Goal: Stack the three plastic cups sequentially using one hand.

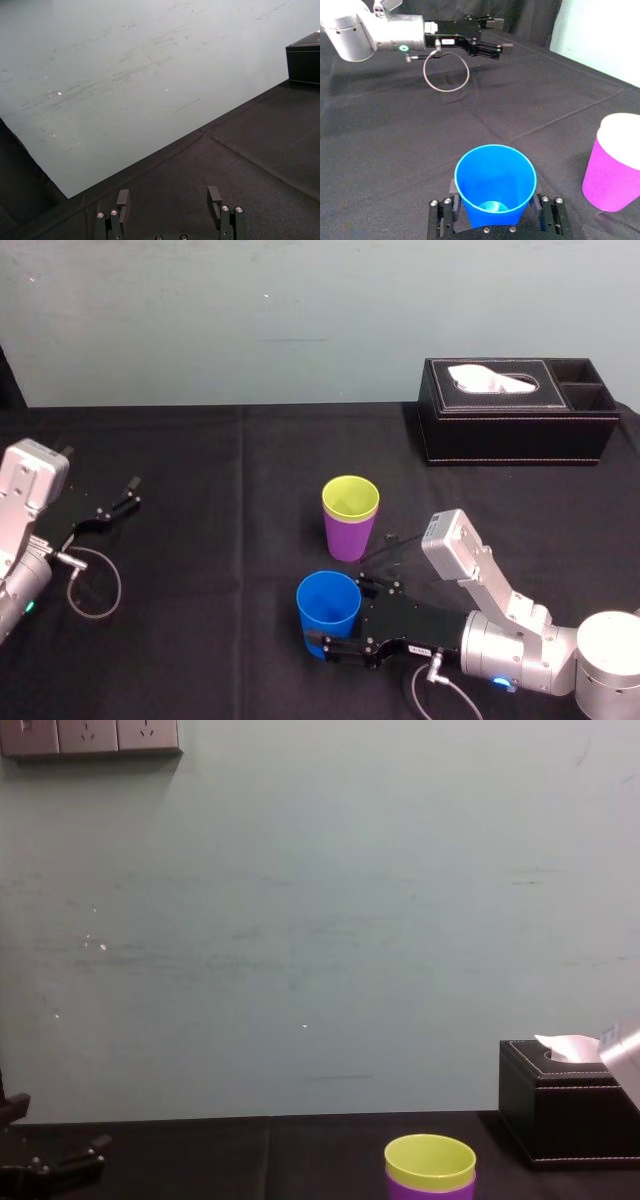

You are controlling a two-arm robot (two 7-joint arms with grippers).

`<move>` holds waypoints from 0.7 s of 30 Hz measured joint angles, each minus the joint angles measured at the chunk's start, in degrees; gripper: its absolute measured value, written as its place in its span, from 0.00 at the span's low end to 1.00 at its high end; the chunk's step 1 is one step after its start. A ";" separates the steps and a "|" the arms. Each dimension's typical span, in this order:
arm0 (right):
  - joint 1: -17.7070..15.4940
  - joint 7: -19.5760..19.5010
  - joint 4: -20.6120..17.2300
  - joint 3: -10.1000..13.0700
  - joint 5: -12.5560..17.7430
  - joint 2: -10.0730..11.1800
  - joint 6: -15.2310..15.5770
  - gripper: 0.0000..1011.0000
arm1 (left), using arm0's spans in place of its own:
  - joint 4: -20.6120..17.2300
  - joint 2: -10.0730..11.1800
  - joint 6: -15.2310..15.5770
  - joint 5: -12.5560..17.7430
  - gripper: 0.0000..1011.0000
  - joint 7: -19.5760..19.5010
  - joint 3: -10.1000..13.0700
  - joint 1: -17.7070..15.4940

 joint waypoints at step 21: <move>-0.04 -0.01 -0.06 0.06 0.04 0.04 0.00 0.71 | 0.00 0.00 0.00 0.00 1.00 0.00 0.00 0.00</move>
